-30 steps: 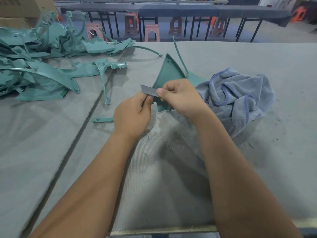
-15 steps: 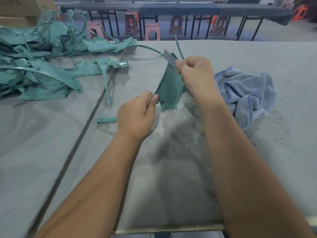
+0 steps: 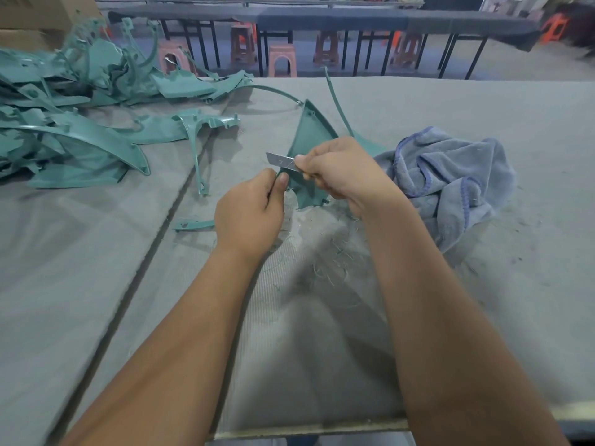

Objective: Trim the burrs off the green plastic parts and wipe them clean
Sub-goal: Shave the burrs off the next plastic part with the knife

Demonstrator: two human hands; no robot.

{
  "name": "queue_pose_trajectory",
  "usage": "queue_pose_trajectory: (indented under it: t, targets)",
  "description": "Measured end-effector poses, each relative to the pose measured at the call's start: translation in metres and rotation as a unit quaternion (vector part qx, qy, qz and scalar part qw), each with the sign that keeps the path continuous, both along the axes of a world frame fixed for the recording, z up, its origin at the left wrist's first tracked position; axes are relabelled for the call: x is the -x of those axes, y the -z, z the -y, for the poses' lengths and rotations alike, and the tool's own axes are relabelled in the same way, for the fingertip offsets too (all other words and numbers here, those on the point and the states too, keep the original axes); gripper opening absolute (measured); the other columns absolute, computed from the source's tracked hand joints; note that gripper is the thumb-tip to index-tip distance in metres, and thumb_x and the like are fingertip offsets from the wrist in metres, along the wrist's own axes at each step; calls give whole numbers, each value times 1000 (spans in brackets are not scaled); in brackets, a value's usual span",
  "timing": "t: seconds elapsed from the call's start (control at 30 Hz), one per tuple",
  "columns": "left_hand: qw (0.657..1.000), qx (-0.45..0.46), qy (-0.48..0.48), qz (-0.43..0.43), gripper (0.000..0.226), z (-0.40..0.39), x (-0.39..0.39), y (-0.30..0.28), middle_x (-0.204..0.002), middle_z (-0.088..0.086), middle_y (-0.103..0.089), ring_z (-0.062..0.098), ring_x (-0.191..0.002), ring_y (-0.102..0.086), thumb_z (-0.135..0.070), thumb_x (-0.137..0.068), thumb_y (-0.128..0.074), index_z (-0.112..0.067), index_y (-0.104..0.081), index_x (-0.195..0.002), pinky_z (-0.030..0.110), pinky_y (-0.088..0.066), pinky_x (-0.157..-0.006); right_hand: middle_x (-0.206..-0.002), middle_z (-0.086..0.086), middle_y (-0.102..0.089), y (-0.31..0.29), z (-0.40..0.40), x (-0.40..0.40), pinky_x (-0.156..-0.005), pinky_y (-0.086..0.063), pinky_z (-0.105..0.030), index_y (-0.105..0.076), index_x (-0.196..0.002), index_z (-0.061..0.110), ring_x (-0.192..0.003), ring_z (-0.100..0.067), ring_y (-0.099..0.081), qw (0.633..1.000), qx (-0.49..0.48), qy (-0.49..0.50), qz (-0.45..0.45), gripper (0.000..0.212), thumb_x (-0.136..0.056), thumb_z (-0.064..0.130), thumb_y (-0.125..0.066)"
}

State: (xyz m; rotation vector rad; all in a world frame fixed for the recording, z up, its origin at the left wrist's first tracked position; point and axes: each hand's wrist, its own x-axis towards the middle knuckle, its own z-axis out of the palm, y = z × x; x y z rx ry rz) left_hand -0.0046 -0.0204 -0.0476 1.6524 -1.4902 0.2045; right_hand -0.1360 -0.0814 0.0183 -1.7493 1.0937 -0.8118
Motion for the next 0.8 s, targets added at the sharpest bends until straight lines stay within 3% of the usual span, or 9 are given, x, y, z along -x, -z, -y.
queue_pose_trajectory:
  t: [0.17,0.3,0.43,0.5,0.67,0.8]
  targets:
    - [1000,-4,-8,0,48,2,-2,1,-50,-6,-32,10,-48,-32,-36,-102,-42,-25,-20,-61,29,-15,-45,-34,13,-36,3,-3,-6,-40,-29,-15,-56,-54,14,-33,-2,-32,998,38,46,5,36,-87,21,-67]
    - [1000,-2,-4,3,48,1,-2,0,-49,-7,-31,18,-49,-32,-35,-102,-42,-24,-20,-61,28,-17,-45,-41,14,-45,3,-1,-9,-57,-36,-23,-58,-56,18,-47,-7,-42,994,48,93,9,33,-88,25,-65]
    - [1000,11,13,24,42,-5,2,-1,-48,-6,-28,21,-48,-32,-33,-101,-42,-19,-27,-64,29,-18,-44,-51,3,-47,-17,18,3,-58,-38,-24,-60,-65,5,-52,-13,-40,978,99,175,60,29,-88,23,-61]
    - [1000,11,15,21,41,-5,2,-1,-48,-6,-28,21,-48,-33,-32,-101,-42,-17,-29,-65,32,-17,-46,-58,-1,-49,-21,22,7,-56,-39,-22,-64,-72,0,-52,-12,-41,975,126,176,49,30,-87,25,-61]
    - [1000,5,15,12,42,-4,2,-1,-49,-6,-28,22,-48,-33,-34,-100,-39,-22,-23,-63,32,-17,-47,-59,6,-48,-13,14,9,-57,-36,-23,-59,-71,21,-54,-8,-41,981,128,122,75,23,-93,20,-53]
    - [1000,2,13,15,44,-4,3,-2,-49,-6,-28,22,-49,-33,-36,-100,-38,-25,-19,-62,31,-18,-48,-66,11,-49,-14,10,2,-60,-37,-24,-60,-89,18,-62,-6,-43,964,227,133,41,16,-98,22,-48]
